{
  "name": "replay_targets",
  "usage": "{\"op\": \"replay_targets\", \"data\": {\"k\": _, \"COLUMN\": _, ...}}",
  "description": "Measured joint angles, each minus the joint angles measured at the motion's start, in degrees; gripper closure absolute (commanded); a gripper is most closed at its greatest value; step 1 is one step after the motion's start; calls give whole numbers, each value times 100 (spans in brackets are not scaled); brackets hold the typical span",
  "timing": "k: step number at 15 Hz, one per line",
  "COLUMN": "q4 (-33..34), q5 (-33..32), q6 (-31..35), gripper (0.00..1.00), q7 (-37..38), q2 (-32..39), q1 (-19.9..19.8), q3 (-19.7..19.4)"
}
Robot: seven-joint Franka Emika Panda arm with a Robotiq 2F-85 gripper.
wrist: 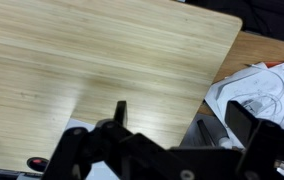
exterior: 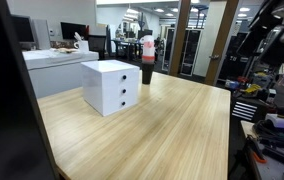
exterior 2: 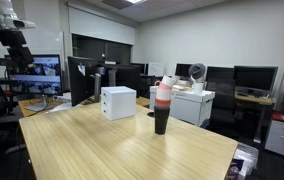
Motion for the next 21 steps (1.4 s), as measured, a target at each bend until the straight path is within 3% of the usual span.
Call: {"op": "replay_targets", "data": {"k": 21, "q4": 3, "q5": -62, "q6": 4, "gripper": 0, "q7": -167, "q2": 0, "q1": 42, "q3": -9}}
